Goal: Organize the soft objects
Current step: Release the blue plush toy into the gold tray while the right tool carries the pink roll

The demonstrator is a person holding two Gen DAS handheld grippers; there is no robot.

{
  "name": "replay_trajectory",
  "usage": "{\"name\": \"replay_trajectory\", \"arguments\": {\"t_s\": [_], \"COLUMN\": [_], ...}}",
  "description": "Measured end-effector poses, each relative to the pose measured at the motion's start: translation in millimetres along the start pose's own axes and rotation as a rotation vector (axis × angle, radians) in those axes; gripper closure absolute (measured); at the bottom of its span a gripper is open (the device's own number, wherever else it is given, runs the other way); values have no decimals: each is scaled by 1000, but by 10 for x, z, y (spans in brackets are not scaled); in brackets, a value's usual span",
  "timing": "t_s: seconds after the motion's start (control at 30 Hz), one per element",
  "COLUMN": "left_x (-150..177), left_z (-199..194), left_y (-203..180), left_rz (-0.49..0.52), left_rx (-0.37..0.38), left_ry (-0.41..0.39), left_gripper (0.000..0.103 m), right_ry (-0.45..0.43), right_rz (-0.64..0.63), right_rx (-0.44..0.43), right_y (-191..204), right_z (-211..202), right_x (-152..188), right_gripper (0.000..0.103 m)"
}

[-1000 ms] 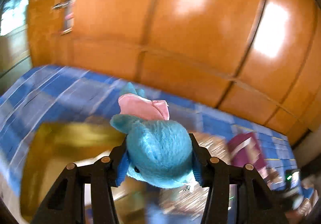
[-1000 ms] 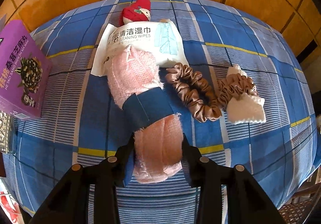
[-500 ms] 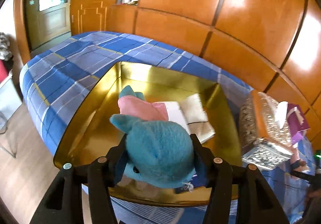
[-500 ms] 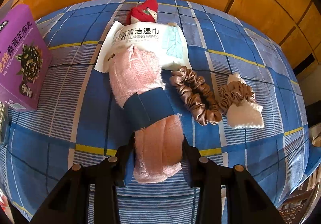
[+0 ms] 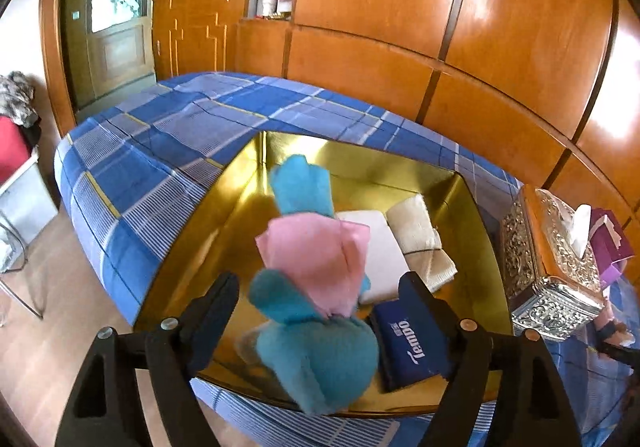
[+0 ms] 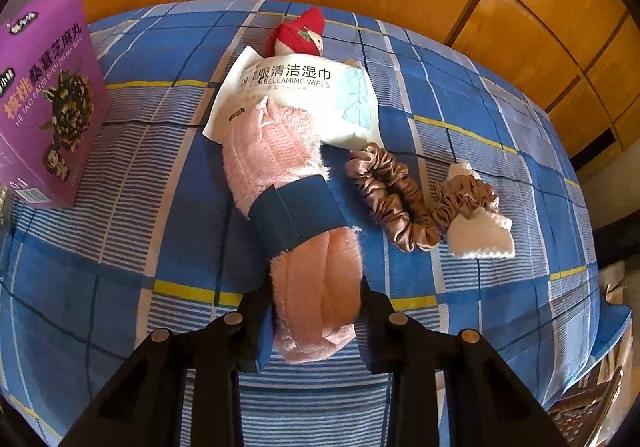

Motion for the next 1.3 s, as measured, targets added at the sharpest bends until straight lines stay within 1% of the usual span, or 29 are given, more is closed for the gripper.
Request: {"name": "replay_trajectory", "arguments": {"t_s": [0.1, 0.2, 0.27, 0.4, 0.53, 0.7, 0.87, 0.93, 1.0, 1.07, 1.13, 1.2, 1.23, 1.3], "left_x": [-62, -97, -107, -97, -80, -63, -55, -48, -38, -26, -13, 17, 24, 43], "left_z": [-98, -190, -222, -253, -287, -305, -305, -291, -265, -205, -129, -13, 27, 107], "left_y": [3, -52, -91, -181, -269, -328, -337, -330, -319, -266, -190, -84, -46, 51], "left_rz": [17, 41, 52, 76, 100, 110, 113, 113, 117, 117, 117, 122, 126, 143], "left_rx": [-23, -17, 0, 20, 34, 50, 53, 55, 54, 34, 11, -23, -32, -60], "left_ry": [-40, -65, -66, -61, -64, -62, -57, -53, -42, -24, -1, 41, 52, 67], "left_gripper": [21, 20, 20, 20, 20, 20, 20, 20, 20, 20, 20, 20, 20, 20], "right_ry": [-14, -29, -40, -73, -121, -188, -273, -311, -348, -368, -369, -347, -326, -283], "right_rz": [29, 44, 51, 69, 56, 9, -58, -108, -161, -216, -308, -385, -445, -527], "right_rx": [-48, -55, -64, -76, -92, -111, -161, -199, -259, -324, -401, -453, -485, -526], "right_y": [24, 16, 16, 6, 101, 406, 882, 1157, 1441, 1703, 2078, 2364, 2593, 2940], "right_z": [-121, -211, -274, -451, -669, -952, -1362, -1580, -1812, -1995, -2171, -2233, -2251, -2235], "right_x": [46, 17, -52, -302, -636, -1111, -1417, -1478, -1464, -1392, -1215, -1046, -903, -668], "right_gripper": [72, 72, 72, 72, 72, 72, 72, 72, 72, 72, 72, 72, 72, 72]}}
Point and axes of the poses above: each gripper's, at about its wrist camera, not at the fingertips, and z roughly the way its jaws point, y to its left, x to its underside, the point moved 5 cm from there along z, roughly the way its jaws point, and after that the axes turned 4 degrees about z, right-handed, at the moved point
